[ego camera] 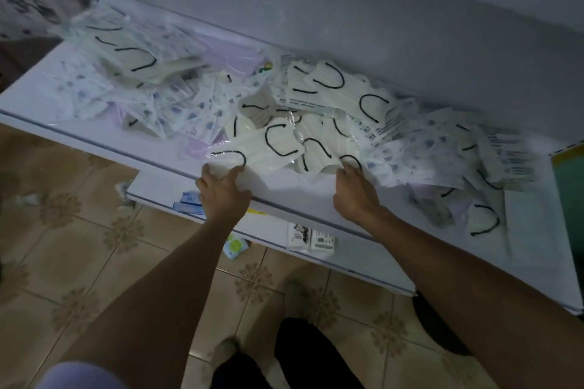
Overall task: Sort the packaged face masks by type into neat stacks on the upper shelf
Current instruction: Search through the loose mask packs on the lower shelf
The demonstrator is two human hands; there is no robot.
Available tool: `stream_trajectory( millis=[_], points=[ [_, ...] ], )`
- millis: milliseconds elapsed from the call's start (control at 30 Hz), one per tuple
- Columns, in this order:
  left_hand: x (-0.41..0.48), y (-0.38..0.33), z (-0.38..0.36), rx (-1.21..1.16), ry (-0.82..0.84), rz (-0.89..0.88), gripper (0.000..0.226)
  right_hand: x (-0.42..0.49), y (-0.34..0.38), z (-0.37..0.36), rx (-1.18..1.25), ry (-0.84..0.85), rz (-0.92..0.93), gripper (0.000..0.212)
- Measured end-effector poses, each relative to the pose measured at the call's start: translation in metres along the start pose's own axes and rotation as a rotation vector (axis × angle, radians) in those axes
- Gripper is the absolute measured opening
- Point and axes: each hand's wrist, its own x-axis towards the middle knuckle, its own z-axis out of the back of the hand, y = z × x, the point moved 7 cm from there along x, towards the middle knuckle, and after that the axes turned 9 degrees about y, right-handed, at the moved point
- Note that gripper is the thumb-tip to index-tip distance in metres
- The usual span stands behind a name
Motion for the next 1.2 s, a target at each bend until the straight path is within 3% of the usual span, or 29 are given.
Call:
stream_trajectory(
  millis=[100,267,367,467,533,600,667,700,767,800,867,967,1100,1200],
  points=[
    [0.002,0.006,0.004,-0.05,0.005,0.091,0.043,-0.002,0.009,0.02,0.088,-0.15,-0.022,0.031],
    [0.013,0.012,0.018,-0.197,-0.002,0.135,0.028,-0.002,0.071,0.037,0.242,-0.279,0.009,0.042],
    [0.011,0.024,0.027,-0.51,-0.11,0.222,0.028,0.004,0.116,0.022,0.367,-0.134,0.089,0.05],
    [0.009,0.032,0.021,-0.885,-0.073,0.336,0.057,0.001,0.159,0.012,0.634,0.169,0.395,0.066],
    [0.012,0.034,0.017,-0.929,0.035,0.355,0.078,-0.002,0.164,0.01,0.784,0.275,0.484,0.066],
    [0.013,0.035,0.02,-0.813,0.09,0.313,0.072,0.003,0.147,0.015,0.893,0.171,0.415,0.062],
    [0.011,0.038,0.025,-0.69,0.085,0.291,0.052,0.014,0.114,0.024,0.792,-0.083,0.288,0.057],
    [0.009,0.039,0.026,-0.66,0.075,0.29,0.044,0.019,0.096,0.028,0.595,-0.192,0.225,0.055],
    [0.007,0.047,0.029,-0.658,0.026,0.295,0.034,0.028,0.068,0.026,0.135,-0.201,0.157,0.059],
    [0.007,0.052,0.033,-0.678,-0.004,0.301,0.031,0.032,0.057,0.021,0.037,-0.131,0.156,0.061],
    [0.008,0.063,0.041,-0.714,-0.054,0.329,0.027,0.037,0.046,0.014,0.013,0.0,0.161,0.058],
    [0.009,0.071,0.042,-0.723,-0.014,0.371,0.027,0.04,0.051,0.019,0.013,-0.024,0.175,0.046],
    [0.008,0.054,0.026,-0.843,0.109,0.362,0.03,0.035,0.066,0.014,0.214,-0.02,0.253,0.047],
    [0.007,0.039,0.013,-0.874,0.165,0.368,0.044,0.022,0.082,0.009,0.193,-0.018,0.363,0.046]
  ],
)
